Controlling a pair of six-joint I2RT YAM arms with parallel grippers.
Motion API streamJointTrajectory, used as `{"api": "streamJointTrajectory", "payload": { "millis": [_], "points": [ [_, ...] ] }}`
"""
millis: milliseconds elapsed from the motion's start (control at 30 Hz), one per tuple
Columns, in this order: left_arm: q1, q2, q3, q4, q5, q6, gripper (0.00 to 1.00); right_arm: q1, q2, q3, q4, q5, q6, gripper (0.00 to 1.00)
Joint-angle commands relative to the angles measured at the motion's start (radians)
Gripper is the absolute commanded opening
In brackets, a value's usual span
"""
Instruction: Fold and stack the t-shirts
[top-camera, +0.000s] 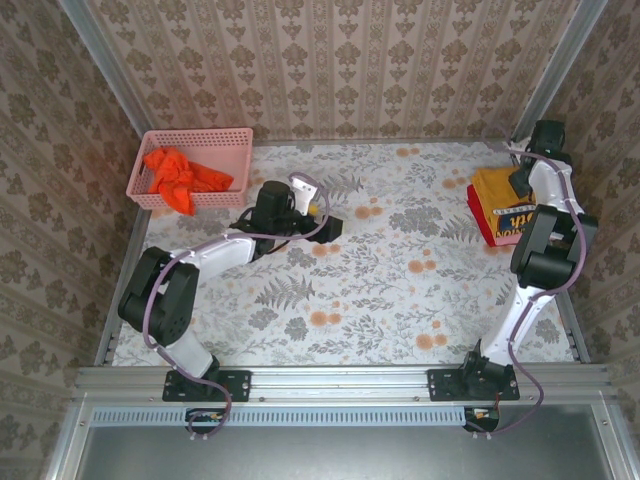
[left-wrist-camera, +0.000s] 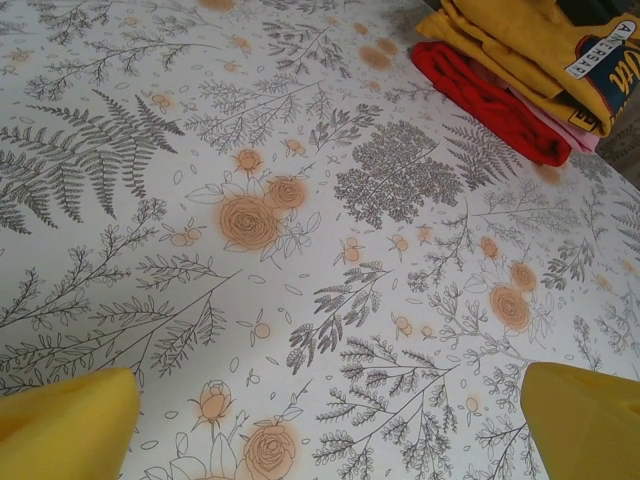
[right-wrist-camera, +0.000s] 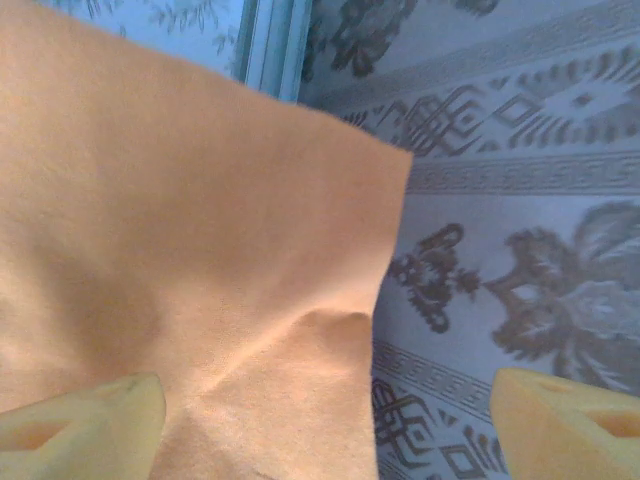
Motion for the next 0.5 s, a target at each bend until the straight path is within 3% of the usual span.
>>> {"api": "streamJointTrajectory", "payload": {
  "millis": [0,167,467],
  "points": [
    [0.007,-0.028,-0.01,0.026,0.025,-0.014,1.0,0.036,-0.112,-0.017,0.028,-0.009,0.066,0.85],
    [0.008,-0.028,-0.007,0.037,0.035,-0.026,1.0,0.025,-0.125,-0.072,0.022,-0.159,0.284,0.84],
    [0.045,-0.066,-0.051,0.071,0.046,-0.08,1.0,-0.053,0.006,-0.11,-0.082,-0.377,0.599,0.86]
  ]
}}
